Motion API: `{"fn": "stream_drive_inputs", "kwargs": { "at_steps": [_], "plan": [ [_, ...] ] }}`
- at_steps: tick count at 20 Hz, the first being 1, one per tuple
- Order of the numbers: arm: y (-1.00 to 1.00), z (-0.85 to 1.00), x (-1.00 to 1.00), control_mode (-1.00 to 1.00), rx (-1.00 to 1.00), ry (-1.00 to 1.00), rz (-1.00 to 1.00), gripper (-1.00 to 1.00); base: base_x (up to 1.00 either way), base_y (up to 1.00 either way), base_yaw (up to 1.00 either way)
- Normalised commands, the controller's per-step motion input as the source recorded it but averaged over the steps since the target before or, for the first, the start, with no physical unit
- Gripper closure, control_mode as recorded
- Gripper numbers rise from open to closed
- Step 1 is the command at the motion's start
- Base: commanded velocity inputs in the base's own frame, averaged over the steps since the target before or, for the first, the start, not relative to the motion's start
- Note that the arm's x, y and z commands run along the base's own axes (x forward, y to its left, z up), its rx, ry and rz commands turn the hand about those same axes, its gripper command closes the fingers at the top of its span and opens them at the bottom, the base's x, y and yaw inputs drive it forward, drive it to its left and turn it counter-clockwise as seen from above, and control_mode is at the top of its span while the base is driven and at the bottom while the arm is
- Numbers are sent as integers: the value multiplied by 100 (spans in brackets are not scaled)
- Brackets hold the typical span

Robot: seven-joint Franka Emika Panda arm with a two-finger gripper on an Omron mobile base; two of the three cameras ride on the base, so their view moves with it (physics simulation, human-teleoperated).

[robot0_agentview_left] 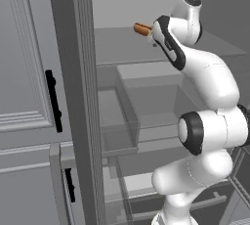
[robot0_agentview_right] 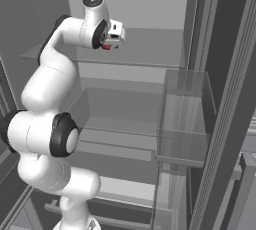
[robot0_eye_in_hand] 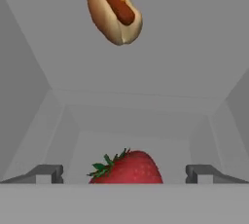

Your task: Take the strawberry from the fridge and place it on top of the pancake, located on the dining counter.

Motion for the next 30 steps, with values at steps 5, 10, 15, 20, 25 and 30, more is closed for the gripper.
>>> {"fn": "stream_drive_inputs", "kwargs": {
  "at_steps": [5, 10, 15, 20, 25, 30],
  "plan": [
    [0, 0, 39, -100, 0, 0, 0, -100, 0, 0, 0],
    [0, -7, -4, -100, 0, 2, 0, -100, 0, 0, 0],
    [0, -24, -28, -100, 0, 3, 0, -100, 0, 0, 0],
    [0, -14, 0, -100, 0, -1, 0, 100, 0, 0, 0],
    [6, -12, 0, -100, 0, -5, 2, 100, 0, 0, 0],
    [0, -6, -25, -100, 0, -9, 1, 100, 0, 0, 0]
  ]
}}
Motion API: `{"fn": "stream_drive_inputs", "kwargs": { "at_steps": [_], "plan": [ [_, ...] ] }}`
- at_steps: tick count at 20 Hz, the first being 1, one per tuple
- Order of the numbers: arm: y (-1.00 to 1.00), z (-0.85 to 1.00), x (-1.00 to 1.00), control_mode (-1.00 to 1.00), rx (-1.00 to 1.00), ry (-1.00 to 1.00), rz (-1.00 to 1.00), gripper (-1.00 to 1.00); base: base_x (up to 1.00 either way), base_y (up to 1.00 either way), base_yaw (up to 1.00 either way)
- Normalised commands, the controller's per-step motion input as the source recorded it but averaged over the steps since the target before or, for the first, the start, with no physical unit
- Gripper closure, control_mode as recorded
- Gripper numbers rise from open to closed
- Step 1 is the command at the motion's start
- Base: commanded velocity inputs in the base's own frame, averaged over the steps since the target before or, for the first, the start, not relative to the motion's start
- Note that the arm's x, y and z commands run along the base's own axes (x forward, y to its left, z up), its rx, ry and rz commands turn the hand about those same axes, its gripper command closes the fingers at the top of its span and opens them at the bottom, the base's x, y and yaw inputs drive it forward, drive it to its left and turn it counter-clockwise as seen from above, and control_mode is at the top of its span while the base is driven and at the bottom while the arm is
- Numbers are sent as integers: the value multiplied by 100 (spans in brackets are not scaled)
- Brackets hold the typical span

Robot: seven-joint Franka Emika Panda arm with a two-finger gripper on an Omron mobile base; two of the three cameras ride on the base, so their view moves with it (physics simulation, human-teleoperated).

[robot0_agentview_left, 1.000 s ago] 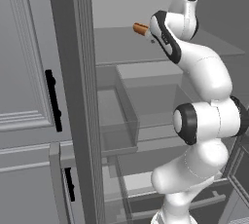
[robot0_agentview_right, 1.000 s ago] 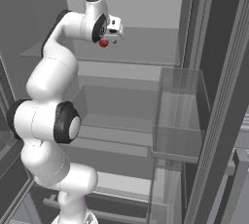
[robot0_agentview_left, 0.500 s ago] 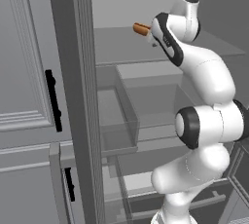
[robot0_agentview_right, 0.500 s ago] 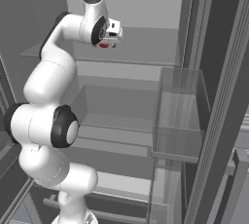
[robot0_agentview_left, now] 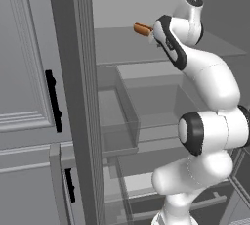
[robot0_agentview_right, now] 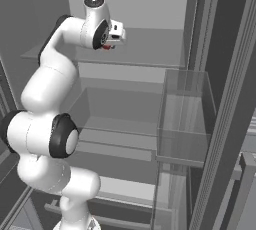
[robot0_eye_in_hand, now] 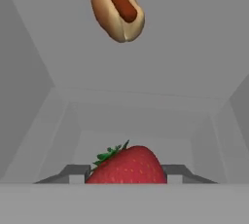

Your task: Take the strawberry from the fridge and place it on top of the pancake, located on the dining counter.

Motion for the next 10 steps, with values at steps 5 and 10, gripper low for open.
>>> {"fn": "stream_drive_inputs", "kwargs": {
  "at_steps": [5, 10],
  "plan": [
    [0, 0, -100, -100, 7, -31, 0, 100, 0, 0, 0],
    [0, 0, -100, -100, 4, -22, 0, 100, 0, 0, 0]
  ]
}}
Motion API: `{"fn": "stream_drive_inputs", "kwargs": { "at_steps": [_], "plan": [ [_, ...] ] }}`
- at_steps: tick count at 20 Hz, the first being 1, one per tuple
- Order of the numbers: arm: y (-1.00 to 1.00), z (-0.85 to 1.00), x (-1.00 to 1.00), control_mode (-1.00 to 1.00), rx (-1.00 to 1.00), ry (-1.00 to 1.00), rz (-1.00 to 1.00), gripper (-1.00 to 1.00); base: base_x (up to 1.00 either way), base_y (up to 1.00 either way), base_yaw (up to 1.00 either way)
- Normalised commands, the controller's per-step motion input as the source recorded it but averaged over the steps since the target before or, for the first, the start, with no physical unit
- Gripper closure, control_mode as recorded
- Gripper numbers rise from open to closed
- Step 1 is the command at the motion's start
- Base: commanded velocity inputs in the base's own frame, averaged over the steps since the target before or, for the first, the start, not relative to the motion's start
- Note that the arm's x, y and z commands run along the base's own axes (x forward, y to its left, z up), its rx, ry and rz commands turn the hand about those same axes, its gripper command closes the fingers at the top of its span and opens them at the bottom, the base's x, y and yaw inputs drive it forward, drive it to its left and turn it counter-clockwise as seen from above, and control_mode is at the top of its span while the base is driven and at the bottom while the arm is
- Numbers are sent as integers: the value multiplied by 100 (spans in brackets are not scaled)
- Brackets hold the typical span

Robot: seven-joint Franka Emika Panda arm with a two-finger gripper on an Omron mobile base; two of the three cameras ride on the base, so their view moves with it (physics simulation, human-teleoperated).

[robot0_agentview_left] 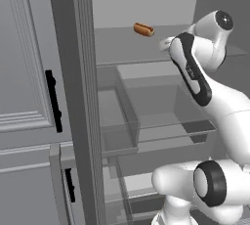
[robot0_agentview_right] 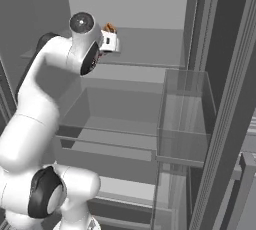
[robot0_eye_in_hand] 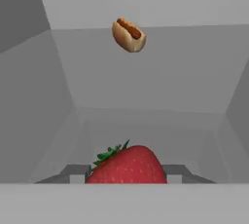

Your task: Take the strawberry from the fridge and place it on top of the pancake, located on the dining counter.

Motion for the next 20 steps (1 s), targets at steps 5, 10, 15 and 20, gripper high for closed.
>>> {"fn": "stream_drive_inputs", "kwargs": {
  "at_steps": [5, 10, 15, 20],
  "plan": [
    [0, 1, -100, -100, 0, -1, 0, 100, 0, 0, 0],
    [3, -3, -100, -100, 0, 2, 1, 100, 0, 0, 0],
    [32, -43, -100, -100, -13, 13, 2, 100, 0, 0, 0],
    [58, -57, -55, -100, -23, 29, 0, 100, 0, 0, 0]
  ]
}}
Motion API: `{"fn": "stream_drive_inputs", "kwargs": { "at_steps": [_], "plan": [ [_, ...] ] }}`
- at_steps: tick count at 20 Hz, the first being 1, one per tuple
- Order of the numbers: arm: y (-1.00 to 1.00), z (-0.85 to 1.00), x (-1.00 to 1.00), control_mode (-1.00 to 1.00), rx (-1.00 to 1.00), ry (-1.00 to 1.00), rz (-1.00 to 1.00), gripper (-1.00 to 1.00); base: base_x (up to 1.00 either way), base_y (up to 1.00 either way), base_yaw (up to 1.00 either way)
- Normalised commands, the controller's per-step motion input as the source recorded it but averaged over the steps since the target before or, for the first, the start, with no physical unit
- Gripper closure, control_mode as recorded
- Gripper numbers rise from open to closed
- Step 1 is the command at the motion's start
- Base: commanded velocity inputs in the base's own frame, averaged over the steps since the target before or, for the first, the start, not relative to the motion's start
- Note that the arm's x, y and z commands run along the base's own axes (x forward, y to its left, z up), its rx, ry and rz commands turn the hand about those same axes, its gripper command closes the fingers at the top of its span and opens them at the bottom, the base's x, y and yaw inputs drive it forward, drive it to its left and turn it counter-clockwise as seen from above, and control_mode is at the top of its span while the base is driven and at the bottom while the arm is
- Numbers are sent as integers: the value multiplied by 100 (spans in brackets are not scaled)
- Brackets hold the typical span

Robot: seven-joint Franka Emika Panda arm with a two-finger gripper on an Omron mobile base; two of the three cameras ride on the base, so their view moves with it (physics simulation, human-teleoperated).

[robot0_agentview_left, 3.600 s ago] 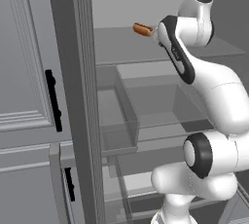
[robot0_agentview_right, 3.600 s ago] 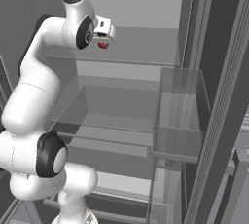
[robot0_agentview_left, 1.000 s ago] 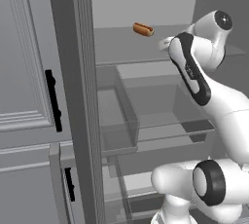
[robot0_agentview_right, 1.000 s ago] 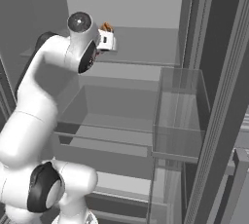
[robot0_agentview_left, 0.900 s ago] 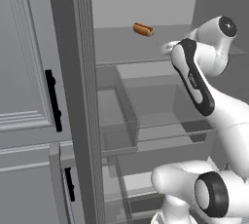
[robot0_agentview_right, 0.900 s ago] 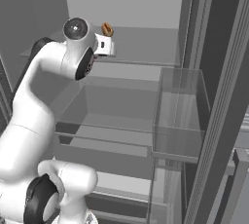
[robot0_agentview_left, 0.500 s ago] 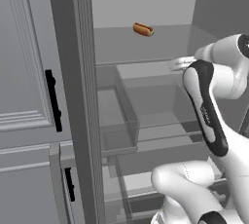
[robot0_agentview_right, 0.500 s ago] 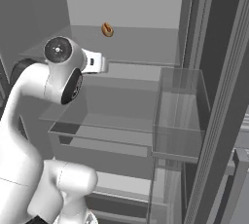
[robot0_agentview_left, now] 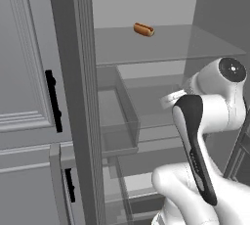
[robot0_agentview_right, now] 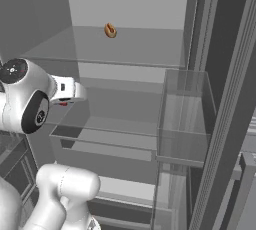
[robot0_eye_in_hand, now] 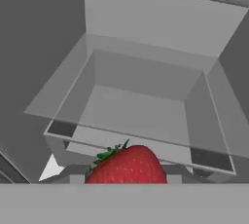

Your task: Take the strawberry from the fridge and place it on top of the pancake, located on the dining counter.

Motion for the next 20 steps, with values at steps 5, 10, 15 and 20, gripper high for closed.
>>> {"fn": "stream_drive_inputs", "kwargs": {
  "at_steps": [5, 10, 15, 20],
  "plan": [
    [-6, -52, -15, -100, 0, 8, -8, 100, 0, 0, 0],
    [-22, -46, 0, -100, 4, 5, -10, 100, 0, 0, 0],
    [0, -29, 0, -100, 1, 1, -1, 100, 0, 0, 0],
    [0, 0, 0, -100, 0, 0, 0, 100, 0, 0, 0]
  ]
}}
